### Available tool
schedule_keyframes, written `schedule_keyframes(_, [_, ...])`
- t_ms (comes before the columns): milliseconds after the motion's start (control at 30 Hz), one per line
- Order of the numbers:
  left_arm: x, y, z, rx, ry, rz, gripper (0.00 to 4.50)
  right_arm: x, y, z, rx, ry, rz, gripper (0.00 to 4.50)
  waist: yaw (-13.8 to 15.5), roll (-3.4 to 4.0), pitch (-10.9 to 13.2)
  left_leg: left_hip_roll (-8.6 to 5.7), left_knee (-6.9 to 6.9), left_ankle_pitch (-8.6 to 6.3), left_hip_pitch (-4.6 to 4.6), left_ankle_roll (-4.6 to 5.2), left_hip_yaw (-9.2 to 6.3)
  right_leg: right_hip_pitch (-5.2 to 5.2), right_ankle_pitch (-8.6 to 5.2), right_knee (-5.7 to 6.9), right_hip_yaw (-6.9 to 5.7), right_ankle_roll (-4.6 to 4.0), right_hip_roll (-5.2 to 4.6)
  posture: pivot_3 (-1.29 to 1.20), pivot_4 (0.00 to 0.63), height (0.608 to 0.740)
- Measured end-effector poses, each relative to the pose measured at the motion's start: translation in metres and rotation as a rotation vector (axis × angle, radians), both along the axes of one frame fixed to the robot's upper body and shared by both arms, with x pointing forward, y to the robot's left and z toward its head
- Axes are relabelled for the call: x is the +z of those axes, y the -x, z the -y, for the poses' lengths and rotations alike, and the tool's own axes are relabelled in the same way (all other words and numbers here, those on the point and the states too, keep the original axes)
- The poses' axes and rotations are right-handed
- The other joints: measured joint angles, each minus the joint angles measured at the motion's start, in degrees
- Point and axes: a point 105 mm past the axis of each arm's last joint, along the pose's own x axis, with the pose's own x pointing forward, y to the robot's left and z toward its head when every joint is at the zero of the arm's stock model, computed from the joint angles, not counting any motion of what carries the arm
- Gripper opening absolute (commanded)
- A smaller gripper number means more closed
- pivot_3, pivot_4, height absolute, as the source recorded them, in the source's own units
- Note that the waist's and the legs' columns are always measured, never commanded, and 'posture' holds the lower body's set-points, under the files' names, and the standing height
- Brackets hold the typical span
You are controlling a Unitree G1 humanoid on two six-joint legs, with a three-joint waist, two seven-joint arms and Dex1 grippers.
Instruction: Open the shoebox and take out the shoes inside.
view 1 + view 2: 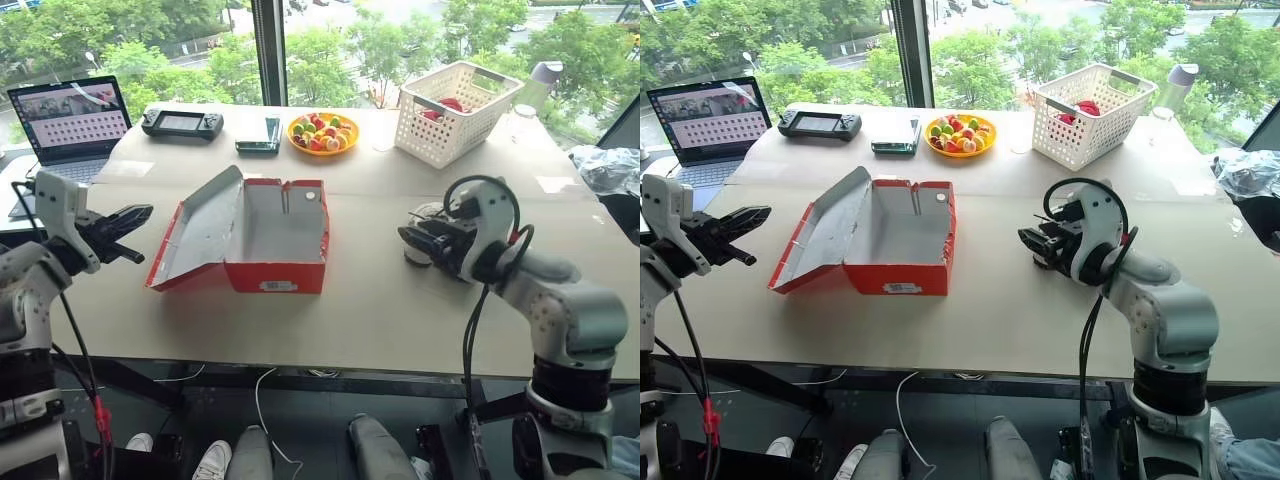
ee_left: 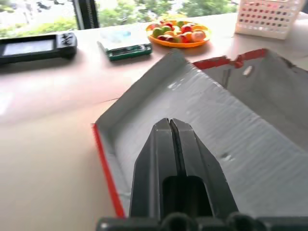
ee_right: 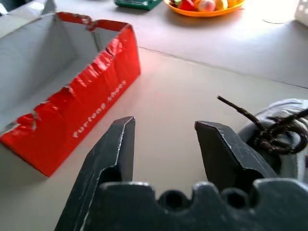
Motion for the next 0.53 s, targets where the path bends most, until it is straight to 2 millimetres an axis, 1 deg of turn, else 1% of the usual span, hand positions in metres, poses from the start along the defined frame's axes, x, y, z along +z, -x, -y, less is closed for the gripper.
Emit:
schedule_keyframes(67, [-0.010, 0.005, -0.003, 0.077, 0.023, 0.007, 0.00, -0.005, 0.000, -0.004, -0.027, 0.030, 0.029, 2.48, 0.3, -0.05, 0.0, 0.00, 0.00, 0.00, 0.01, 0.00, 0.00, 0.01, 0.01, 0.00, 0.00, -0.01, 0.00, 0.00, 0.150, 0.702])
schedule_keyframes(133, [-0.019, 0.010, -0.003, 0.149, 0.034, 0.027, 0.00, -0.002, -0.001, -0.007, -0.067, 0.038, 0.102, 2.48, 0.4, -0.14, -0.2, 0.00, -0.07, 0.00, 0.11, -0.01, 0.00, 0.09, 0.02, -0.02, 0.00, -0.02, 0.00, 0.00, 0.150, 0.702])
schedule_keyframes(200, [-0.041, 0.016, -0.005, 0.233, 0.067, 0.011, 0.00, -0.007, -0.001, -0.006, -0.116, 0.062, 0.142, 2.48, 0.4, -0.20, -0.3, 0.00, -0.14, -0.01, 0.44, -0.02, 0.01, 0.47, -0.03, -0.13, -0.01, -0.05, 0.00, 0.00, 0.150, 0.702])
schedule_keyframes(233, [-0.053, 0.018, -0.007, 0.265, 0.087, -0.010, 0.00, -0.013, -0.001, -0.002, -0.141, 0.086, 0.151, 2.48, 0.4, -0.27, -0.3, 0.00, -0.14, -0.01, 0.46, -0.02, 0.01, 0.52, -0.03, -0.17, -0.02, -0.06, 0.00, 0.00, 0.150, 0.702])
schedule_keyframes(267, [-0.068, 0.022, -0.011, 0.306, 0.120, -0.035, 0.00, -0.024, -0.001, 0.005, -0.172, 0.108, 0.137, 2.48, 0.4, -0.45, -0.4, 0.01, -0.10, -0.01, 0.48, -0.02, 0.00, 0.57, -0.03, -0.19, -0.04, -0.07, 0.00, 0.00, 0.150, 0.702])
schedule_keyframes(300, [-0.075, 0.024, -0.014, 0.332, 0.137, -0.050, 0.00, -0.034, -0.001, 0.010, -0.192, 0.118, 0.118, 2.48, 0.4, -0.58, -0.5, 0.01, -0.08, -0.01, 0.48, -0.02, -0.01, 0.61, -0.09, -0.22, -0.04, -0.18, 0.00, 0.00, 0.150, 0.702])
schedule_keyframes(333, [-0.080, 0.026, -0.018, 0.351, 0.141, -0.059, 0.00, -0.043, 0.000, 0.014, -0.208, 0.131, 0.103, 2.48, 0.4, -0.66, -0.6, 0.01, -0.04, -0.01, 0.48, -0.02, -0.01, 0.65, -0.19, -0.27, -0.04, -0.40, 0.00, 0.00, 0.150, 0.702])
schedule_keyframes(400, [-0.080, 0.027, -0.020, 0.361, 0.133, -0.043, 0.00, -0.054, 0.001, 0.019, -0.222, 0.141, 0.086, 2.48, 0.4, -0.68, -0.6, 0.00, -0.03, -0.01, 0.54, -0.02, -0.01, 0.78, -0.17, -0.39, -0.02, -0.42, -0.01, 0.00, 0.150, 0.702])
schedule_keyframes(467, [-0.077, 0.027, -0.020, 0.361, 0.129, -0.023, 0.00, -0.060, 0.000, 0.023, -0.231, 0.143, 0.084, 2.48, 0.4, -0.69, -0.6, 0.00, -0.02, -0.01, 0.56, -0.03, -0.01, 0.82, -0.16, -0.43, -0.01, -0.42, -0.02, 0.00, 0.150, 0.702])
schedule_keyframes(533, [-0.078, 0.026, -0.020, 0.362, 0.130, -0.021, 0.00, -0.061, 0.000, 0.026, -0.238, 0.142, 0.091, 2.48, 0.4, -0.69, -0.6, 0.00, -0.08, -0.01, 0.59, -0.02, -0.01, 0.82, -0.16, -0.43, -0.01, -0.42, -0.02, 0.00, 0.150, 0.702])
